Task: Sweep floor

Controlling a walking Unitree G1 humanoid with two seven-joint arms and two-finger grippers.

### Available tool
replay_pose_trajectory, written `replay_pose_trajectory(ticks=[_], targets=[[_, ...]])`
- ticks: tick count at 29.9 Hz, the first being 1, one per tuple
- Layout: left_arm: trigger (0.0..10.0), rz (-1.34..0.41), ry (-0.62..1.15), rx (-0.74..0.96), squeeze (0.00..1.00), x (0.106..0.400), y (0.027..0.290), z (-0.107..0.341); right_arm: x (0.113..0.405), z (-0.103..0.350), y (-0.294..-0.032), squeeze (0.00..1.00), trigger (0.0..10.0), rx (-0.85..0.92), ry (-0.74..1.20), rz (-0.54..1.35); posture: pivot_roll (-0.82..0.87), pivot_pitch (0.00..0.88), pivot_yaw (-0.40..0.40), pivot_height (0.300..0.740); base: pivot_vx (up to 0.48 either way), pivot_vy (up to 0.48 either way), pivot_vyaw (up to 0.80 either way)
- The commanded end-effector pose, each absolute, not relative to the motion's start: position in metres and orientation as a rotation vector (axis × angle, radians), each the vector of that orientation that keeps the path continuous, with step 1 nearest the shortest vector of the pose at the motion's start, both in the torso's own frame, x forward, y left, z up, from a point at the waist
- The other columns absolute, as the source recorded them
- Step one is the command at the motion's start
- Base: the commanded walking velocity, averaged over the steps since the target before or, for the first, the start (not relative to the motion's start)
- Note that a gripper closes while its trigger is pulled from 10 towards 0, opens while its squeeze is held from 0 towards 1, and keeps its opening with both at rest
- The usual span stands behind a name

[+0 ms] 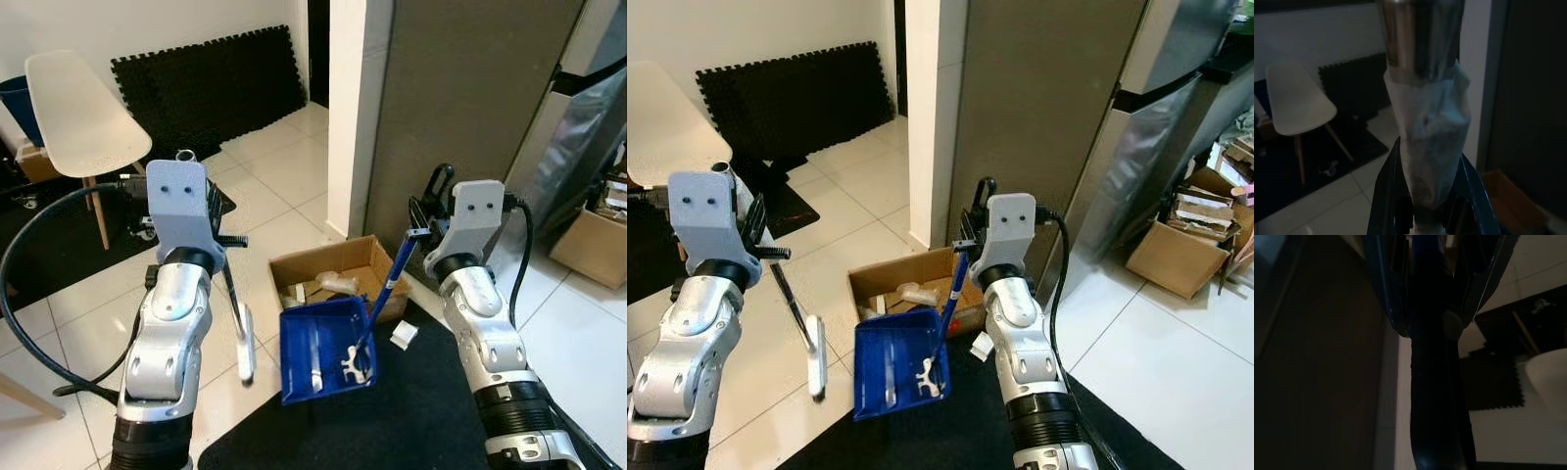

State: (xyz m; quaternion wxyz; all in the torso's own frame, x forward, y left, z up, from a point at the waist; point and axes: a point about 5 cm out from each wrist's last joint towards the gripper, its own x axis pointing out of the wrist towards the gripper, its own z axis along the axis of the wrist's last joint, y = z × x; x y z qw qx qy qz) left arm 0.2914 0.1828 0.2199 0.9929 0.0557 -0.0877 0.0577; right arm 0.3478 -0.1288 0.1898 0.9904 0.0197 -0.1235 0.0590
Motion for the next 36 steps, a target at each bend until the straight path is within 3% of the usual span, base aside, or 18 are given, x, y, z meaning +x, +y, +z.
replay_pose_trajectory(ticks=[1,7,14,24,36], targets=[[10.0,0.104,-0.106,0.099,0.00,0.285,0.178,0.200,0.348,0.199,-0.129,0.00,10.0,0.047,-0.290,0.108,0.09,0.035,-0.001,0.740,0.000,0.000,0.00],[10.0,0.088,-0.002,0.084,0.00,0.265,0.169,0.161,0.354,0.201,-0.129,0.00,10.0,0.063,-0.320,0.072,0.09,0.042,-0.007,0.740,0.000,0.000,0.00],[10.0,0.061,0.137,0.131,0.00,0.249,0.165,0.115,0.374,0.203,-0.124,0.00,10.0,0.084,-0.223,0.039,0.11,0.045,-0.020,0.740,0.000,0.000,0.00],[10.0,0.037,0.155,0.144,0.00,0.247,0.154,0.105,0.387,0.250,-0.141,0.00,10.0,0.090,-0.358,-0.045,0.11,0.045,-0.027,0.740,0.000,0.000,0.00],[10.0,0.023,0.133,0.145,0.00,0.250,0.151,0.108,0.385,0.274,-0.145,0.00,10.0,0.132,-0.435,-0.098,0.11,0.051,-0.024,0.740,0.000,0.000,0.00]])
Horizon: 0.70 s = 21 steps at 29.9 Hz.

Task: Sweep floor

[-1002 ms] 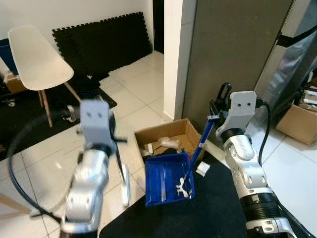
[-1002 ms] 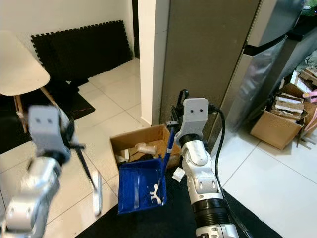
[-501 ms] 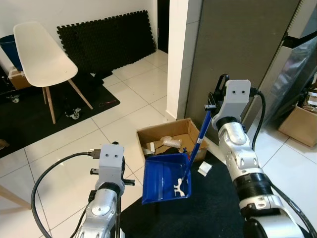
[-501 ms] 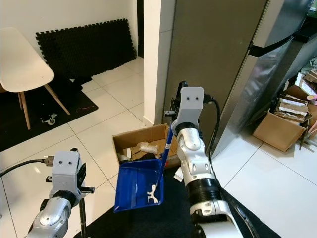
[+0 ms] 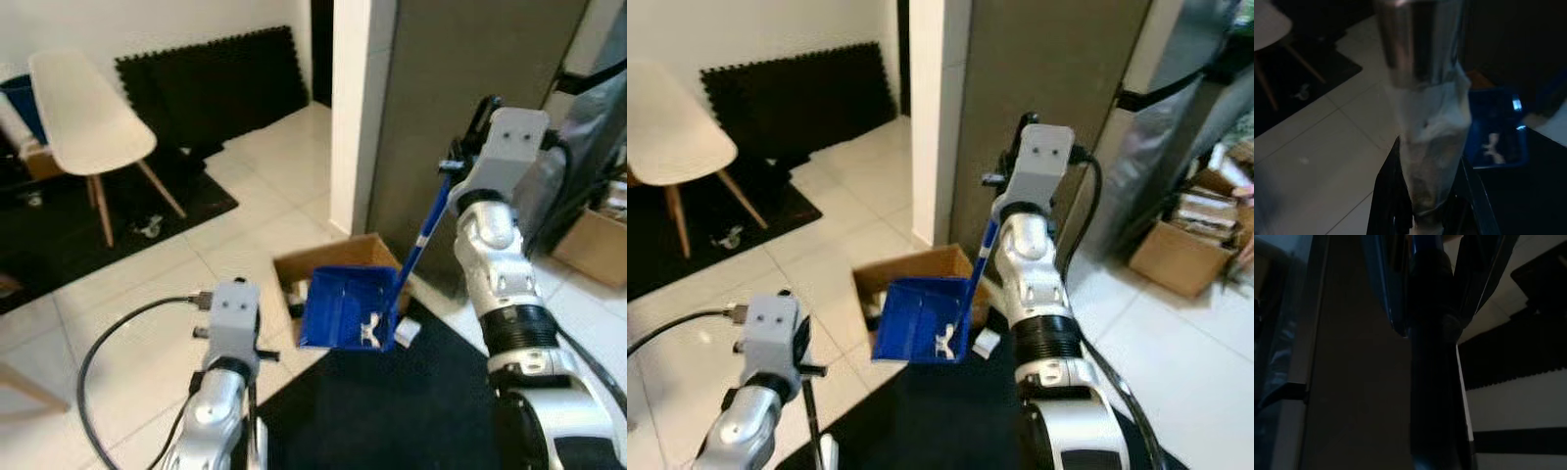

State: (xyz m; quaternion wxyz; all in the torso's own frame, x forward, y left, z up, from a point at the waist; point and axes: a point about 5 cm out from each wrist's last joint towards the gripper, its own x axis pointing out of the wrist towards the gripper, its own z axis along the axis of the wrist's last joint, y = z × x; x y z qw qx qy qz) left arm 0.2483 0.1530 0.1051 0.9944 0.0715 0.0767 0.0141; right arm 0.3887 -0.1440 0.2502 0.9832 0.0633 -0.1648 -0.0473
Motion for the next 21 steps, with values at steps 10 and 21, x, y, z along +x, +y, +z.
replay_pose_trajectory(ticks=[10,21], targets=[[10.0,0.020,0.126,0.141,0.00,0.252,0.148,0.108,0.383,0.265,-0.140,0.00,10.0,0.109,-0.422,-0.074,0.10,0.050,-0.029,0.740,0.000,0.000,0.00],[10.0,0.047,0.119,0.128,0.00,0.257,0.151,0.110,0.381,0.256,-0.140,0.00,10.0,0.098,-0.407,-0.066,0.10,0.049,-0.030,0.740,0.000,0.000,0.00]])
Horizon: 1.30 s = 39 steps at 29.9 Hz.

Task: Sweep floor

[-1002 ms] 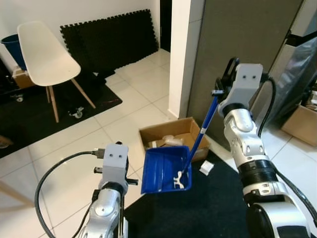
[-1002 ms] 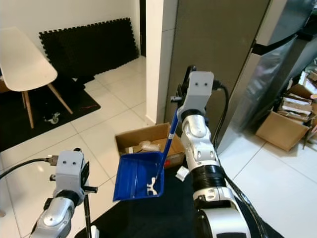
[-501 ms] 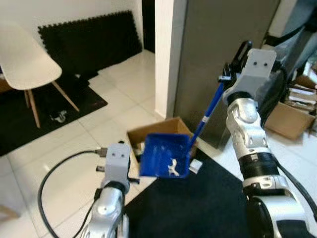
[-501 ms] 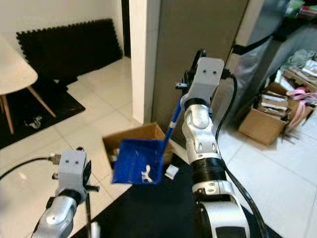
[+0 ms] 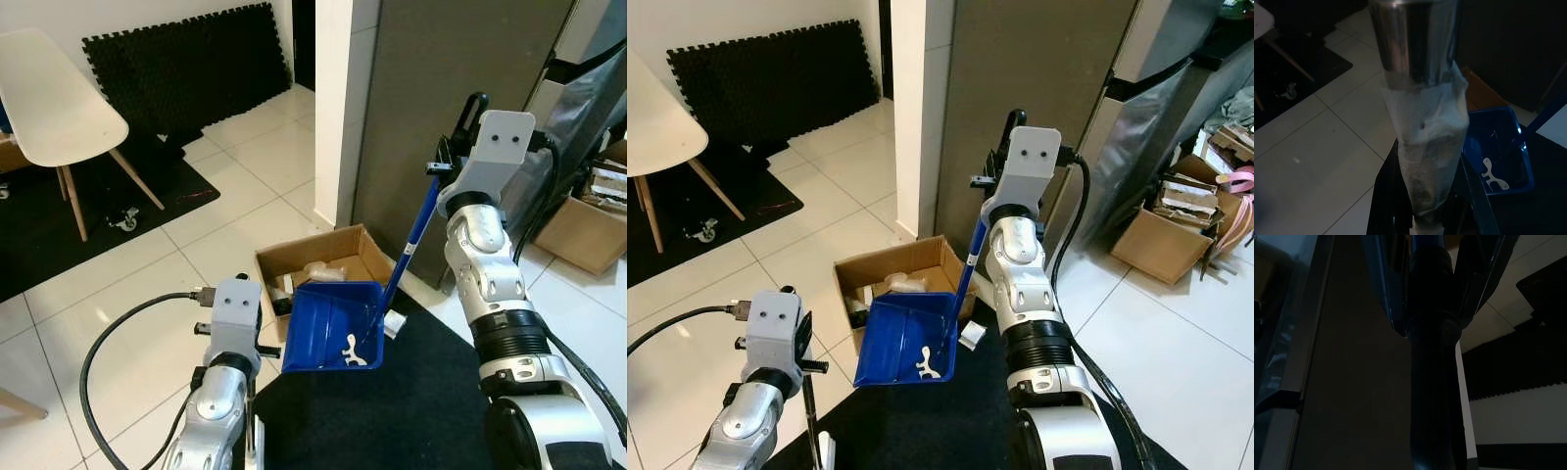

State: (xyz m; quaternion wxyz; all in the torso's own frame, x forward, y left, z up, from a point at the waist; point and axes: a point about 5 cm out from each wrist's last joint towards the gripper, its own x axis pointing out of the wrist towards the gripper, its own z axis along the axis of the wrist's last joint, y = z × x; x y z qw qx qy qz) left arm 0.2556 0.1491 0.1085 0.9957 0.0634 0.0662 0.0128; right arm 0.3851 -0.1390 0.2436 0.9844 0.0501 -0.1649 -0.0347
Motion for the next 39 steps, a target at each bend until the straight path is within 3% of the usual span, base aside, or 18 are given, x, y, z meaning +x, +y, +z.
replay_pose_trajectory(ticks=[1,13,39], targets=[[10.0,0.049,0.119,0.129,0.00,0.2570,0.1521,0.1094,0.3806,0.2555,-0.1403,0.00,10.0,0.096,-0.405,-0.066,0.09,0.049,-0.029,0.740,0.000,0.000,0.00],[10.0,0.085,0.096,0.112,0.00,0.2600,0.1571,0.1129,0.3783,0.2548,-0.1386,0.00,10.0,0.100,-0.424,-0.040,0.09,0.049,-0.028,0.740,0.054,0.000,0.00],[10.0,0.101,0.091,0.110,0.00,0.2616,0.1604,0.1140,0.3774,0.2566,-0.1372,0.00,10.0,0.098,-0.438,-0.025,0.10,0.053,-0.025,0.740,0.480,0.000,0.00]])
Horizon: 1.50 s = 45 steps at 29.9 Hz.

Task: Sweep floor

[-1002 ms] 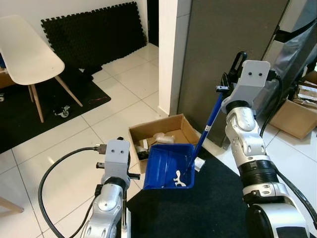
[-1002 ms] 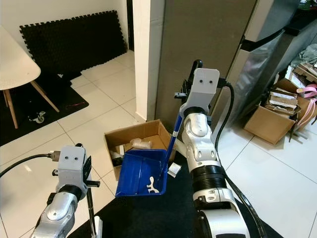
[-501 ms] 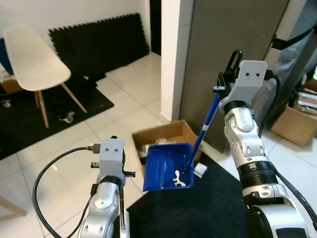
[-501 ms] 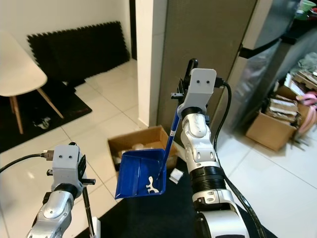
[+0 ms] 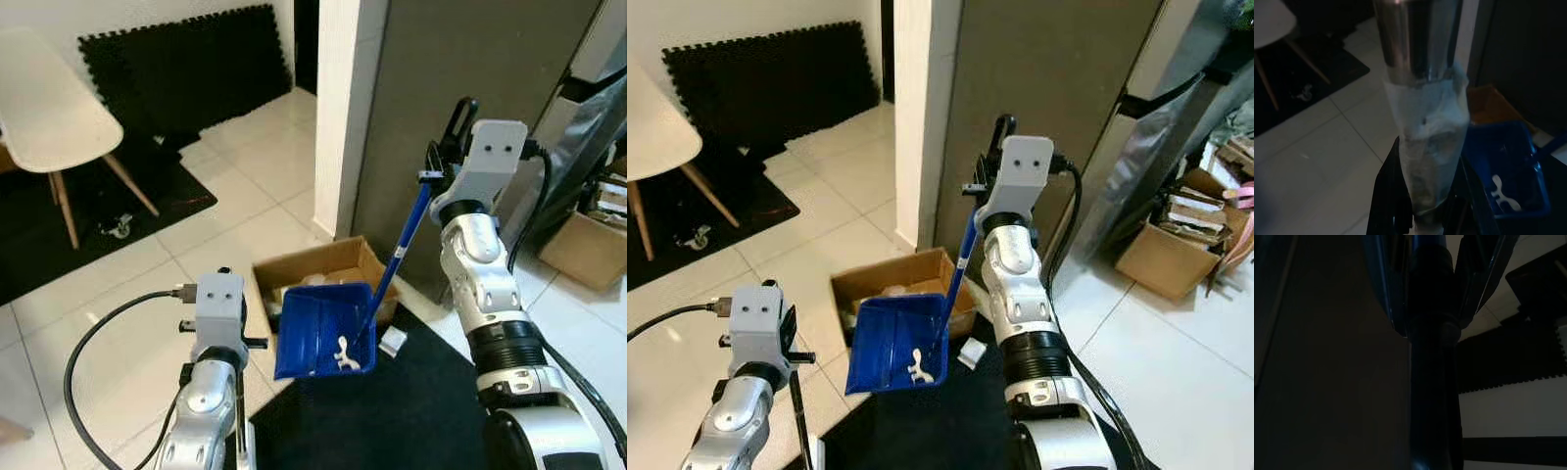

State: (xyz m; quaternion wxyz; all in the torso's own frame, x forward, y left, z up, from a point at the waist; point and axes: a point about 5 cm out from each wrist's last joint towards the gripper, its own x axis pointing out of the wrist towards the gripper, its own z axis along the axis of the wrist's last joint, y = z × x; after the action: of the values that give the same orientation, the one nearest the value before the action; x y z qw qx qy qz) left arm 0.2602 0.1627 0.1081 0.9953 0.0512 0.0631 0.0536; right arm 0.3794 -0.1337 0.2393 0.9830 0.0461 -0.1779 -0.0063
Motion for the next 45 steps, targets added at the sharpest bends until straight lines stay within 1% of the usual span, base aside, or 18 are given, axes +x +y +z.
replay_pose_trajectory(ticks=[1,12,32,40,45], targets=[[10.0,0.100,0.092,0.111,0.00,0.261,0.160,0.114,0.377,0.256,-0.137,0.00,10.0,0.098,-0.438,-0.025,0.10,0.053,-0.024,0.740,0.480,0.000,0.00],[10.0,0.091,0.085,0.122,0.00,0.262,0.160,0.115,0.376,0.255,-0.137,0.00,10.0,0.101,-0.437,-0.028,0.10,0.053,-0.016,0.740,0.445,0.000,0.00],[10.0,0.084,0.090,0.136,0.00,0.262,0.157,0.116,0.377,0.253,-0.135,0.00,10.0,0.101,-0.430,-0.017,0.10,0.056,-0.017,0.740,0.000,0.000,0.00],[10.0,0.088,0.093,0.136,0.00,0.261,0.157,0.115,0.376,0.254,-0.129,0.00,10.0,0.080,-0.438,0.023,0.10,0.065,-0.026,0.740,0.000,0.000,0.00],[10.0,0.087,0.100,0.133,0.00,0.258,0.156,0.113,0.376,0.256,-0.117,0.00,10.0,0.017,-0.474,0.076,0.11,0.072,-0.033,0.740,0.000,0.000,0.00]])
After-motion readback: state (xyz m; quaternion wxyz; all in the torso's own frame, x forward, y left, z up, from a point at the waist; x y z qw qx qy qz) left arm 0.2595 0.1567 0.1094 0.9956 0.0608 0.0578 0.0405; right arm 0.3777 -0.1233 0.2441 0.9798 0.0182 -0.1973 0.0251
